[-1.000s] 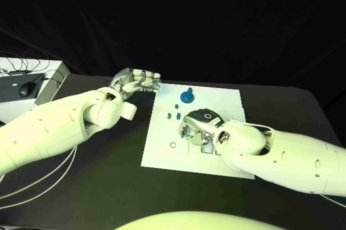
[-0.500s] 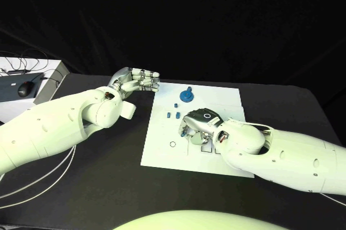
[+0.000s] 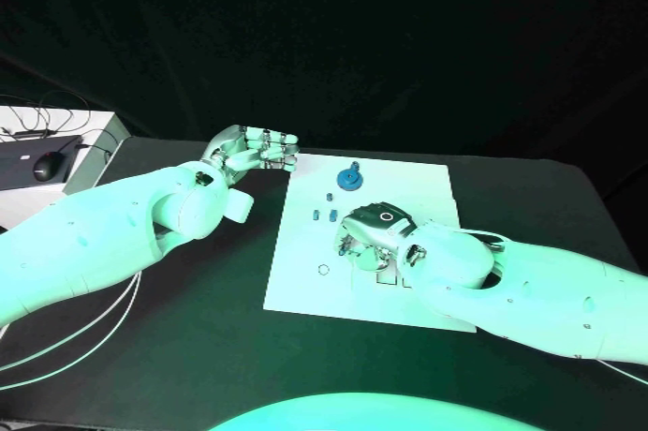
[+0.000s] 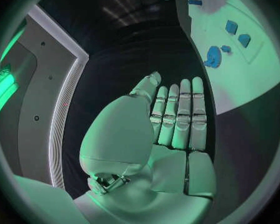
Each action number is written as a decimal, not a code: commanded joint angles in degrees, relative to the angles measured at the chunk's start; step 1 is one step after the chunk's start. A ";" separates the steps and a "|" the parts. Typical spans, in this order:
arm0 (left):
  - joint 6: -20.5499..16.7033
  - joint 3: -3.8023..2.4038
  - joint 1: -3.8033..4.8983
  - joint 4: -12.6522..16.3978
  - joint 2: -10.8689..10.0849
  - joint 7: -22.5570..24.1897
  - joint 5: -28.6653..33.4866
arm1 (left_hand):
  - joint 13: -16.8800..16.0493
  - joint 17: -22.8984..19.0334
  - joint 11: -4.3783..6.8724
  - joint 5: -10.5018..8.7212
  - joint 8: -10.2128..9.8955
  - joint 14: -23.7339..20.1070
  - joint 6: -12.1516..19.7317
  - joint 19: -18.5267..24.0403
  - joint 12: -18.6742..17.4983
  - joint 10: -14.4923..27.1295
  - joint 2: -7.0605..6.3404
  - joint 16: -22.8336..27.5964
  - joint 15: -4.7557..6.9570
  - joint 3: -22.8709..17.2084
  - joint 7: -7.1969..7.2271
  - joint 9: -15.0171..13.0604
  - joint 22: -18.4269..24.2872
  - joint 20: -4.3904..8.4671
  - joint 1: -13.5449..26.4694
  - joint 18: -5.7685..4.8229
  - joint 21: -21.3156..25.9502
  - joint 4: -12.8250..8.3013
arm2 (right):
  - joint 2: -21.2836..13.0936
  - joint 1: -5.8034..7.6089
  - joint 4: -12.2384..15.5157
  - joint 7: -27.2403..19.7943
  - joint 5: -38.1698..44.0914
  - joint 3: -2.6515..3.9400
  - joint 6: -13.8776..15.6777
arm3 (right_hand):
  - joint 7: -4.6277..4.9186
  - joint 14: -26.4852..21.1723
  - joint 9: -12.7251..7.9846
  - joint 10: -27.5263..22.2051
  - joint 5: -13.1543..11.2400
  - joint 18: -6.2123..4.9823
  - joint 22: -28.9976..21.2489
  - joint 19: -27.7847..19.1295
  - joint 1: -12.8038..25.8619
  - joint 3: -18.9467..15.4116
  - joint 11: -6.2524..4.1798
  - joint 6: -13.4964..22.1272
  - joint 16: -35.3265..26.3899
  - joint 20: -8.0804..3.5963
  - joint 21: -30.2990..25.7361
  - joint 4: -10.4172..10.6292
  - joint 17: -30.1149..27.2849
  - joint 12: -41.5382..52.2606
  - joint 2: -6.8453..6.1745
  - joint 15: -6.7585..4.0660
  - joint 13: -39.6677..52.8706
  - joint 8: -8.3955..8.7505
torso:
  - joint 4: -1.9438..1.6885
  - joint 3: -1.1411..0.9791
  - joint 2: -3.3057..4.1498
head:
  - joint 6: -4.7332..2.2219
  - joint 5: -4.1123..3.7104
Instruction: Assemble the parts on the task board
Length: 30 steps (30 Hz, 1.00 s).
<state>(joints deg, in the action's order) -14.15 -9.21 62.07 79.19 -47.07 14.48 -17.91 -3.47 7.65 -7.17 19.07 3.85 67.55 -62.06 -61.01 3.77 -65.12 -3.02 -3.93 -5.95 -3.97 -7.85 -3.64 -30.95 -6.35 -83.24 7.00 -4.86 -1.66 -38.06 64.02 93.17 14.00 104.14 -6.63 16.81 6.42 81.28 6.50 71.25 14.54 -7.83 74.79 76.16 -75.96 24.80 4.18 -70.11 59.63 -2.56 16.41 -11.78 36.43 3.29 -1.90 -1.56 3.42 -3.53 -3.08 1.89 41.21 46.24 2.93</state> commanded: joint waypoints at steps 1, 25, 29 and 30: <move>0.26 -0.04 0.02 0.22 -0.02 0.17 0.34 | 0.08 0.06 -0.17 0.17 -0.29 -0.41 0.10 0.13 -0.22 0.39 0.15 0.07 0.12 0.17 -0.42 0.02 0.05 -0.12 -0.11 -0.72 0.05 -0.01 | 0.20 -0.21 -0.39 -0.07 0.77 -0.13 -0.82 | 0.39 -0.13 -0.03 0.81 -0.30 -1.02 0.47 0.43 0.27 0.14 -0.70 0.20 0.27 -0.09 -0.60 -0.03 -0.06 0.09 0.64 -0.35 0.02 -0.12 | -0.04 0.04 0.06 | 0.00 0.05; 0.66 -0.04 0.02 0.29 -0.13 -0.27 0.34 | 0.08 0.09 -0.21 0.17 -0.27 -0.47 0.10 0.05 -0.22 0.47 0.14 0.07 0.10 0.34 -0.46 0.01 0.32 -0.19 -0.23 -0.70 0.20 0.15 | -0.93 -0.31 0.14 -3.06 -1.55 -0.33 5.82 | 0.19 -0.40 -2.53 -9.89 0.11 -1.44 -4.12 3.30 -0.85 -15.21 1.81 6.82 -0.02 1.77 -5.82 5.08 -1.18 0.35 -2.64 1.45 -0.02 -0.01 | 0.00 -0.02 -0.07 | 0.07 -0.15; 0.69 -0.04 0.02 0.22 -0.13 -0.27 0.36 | 0.08 0.09 -0.21 0.17 -0.27 -0.47 0.10 0.05 -0.22 0.47 0.14 0.07 0.10 0.34 -0.46 0.01 0.32 -0.19 -0.23 -0.70 0.20 0.15 | -2.52 -0.31 1.42 -3.40 -2.09 -0.25 8.27 | 0.01 -0.42 -2.57 -10.85 0.30 -1.54 -4.14 3.56 -1.16 -15.87 1.98 7.37 -0.13 1.84 -6.02 5.45 -1.34 0.49 -3.03 1.55 -0.04 -0.03 | 0.02 -0.05 -0.05 | -0.12 -0.30; 0.70 -0.04 0.02 0.20 -0.12 -0.26 0.37 | 0.08 0.09 -0.21 0.17 -0.27 -0.47 0.10 0.05 -0.22 0.47 0.14 0.07 0.10 0.34 -0.46 0.01 0.32 -0.19 -0.23 -0.70 0.20 0.15 | -3.05 -0.30 1.81 -3.55 -2.53 -0.16 8.78 | -0.04 -0.42 -2.57 -10.91 0.30 -1.55 -4.15 3.61 -1.24 -15.99 1.98 7.52 -0.12 1.84 -6.08 5.61 -1.35 0.54 -3.09 1.55 -0.04 -0.02 | 0.04 -0.05 -0.08 | -0.17 -0.37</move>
<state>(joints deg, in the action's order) -14.09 -9.21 62.07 79.30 -47.25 14.03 -17.88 -3.47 7.65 -7.38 19.07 3.85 67.55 -61.84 -61.01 3.77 -64.91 -3.02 -3.93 -5.95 -3.97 -8.06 -3.64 -30.68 -6.35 -83.24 7.01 -4.83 -1.66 -40.69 63.74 94.51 11.61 102.43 -6.90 21.99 6.32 80.85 3.98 60.77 14.64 -9.35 70.71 79.44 -76.78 9.14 6.25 -63.06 59.86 -0.71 10.53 -6.07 35.15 3.65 -4.70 -0.52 3.47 -3.77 -3.04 1.86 41.14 46.19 2.68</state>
